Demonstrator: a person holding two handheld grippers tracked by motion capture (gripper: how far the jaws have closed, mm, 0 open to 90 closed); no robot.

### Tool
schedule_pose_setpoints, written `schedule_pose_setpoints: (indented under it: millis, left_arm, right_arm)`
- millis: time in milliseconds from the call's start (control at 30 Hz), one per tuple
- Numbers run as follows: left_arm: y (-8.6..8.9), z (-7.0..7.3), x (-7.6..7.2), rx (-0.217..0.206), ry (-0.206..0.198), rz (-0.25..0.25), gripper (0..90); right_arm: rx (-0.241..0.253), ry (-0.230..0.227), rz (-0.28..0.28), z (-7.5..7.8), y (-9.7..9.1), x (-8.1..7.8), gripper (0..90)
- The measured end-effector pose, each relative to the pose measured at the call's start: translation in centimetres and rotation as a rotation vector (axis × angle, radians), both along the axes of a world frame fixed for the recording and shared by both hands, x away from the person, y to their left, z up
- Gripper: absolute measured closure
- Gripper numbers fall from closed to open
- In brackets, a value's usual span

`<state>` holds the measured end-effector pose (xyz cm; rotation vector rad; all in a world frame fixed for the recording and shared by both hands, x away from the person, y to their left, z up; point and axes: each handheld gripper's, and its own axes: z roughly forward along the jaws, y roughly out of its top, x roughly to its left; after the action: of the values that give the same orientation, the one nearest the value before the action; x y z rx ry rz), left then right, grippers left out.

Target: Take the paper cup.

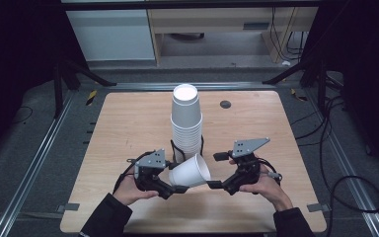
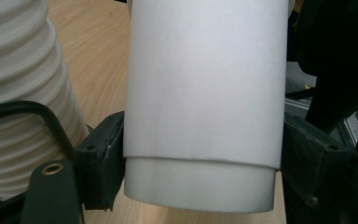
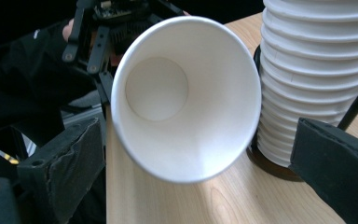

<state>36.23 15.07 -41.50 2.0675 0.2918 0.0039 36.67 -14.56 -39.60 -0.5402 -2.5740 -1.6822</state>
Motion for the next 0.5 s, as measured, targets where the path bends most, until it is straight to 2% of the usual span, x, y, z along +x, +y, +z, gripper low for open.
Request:
schedule_pose_setpoints:
  millis: [233, 500]
  left_arm:
    - [-0.28, -0.03, -0.03, -0.014, 0.0, -0.004, 22.3]
    - [-1.0, -0.11, -0.29, -0.014, -0.007, -0.02, 22.3]
  right_arm:
    - [0.008, 0.026, 0.004, -0.67, 0.45, 0.21, 3.0]
    - [0.007, 0.035, 0.018, -0.94, 0.98, 0.23, 3.0]
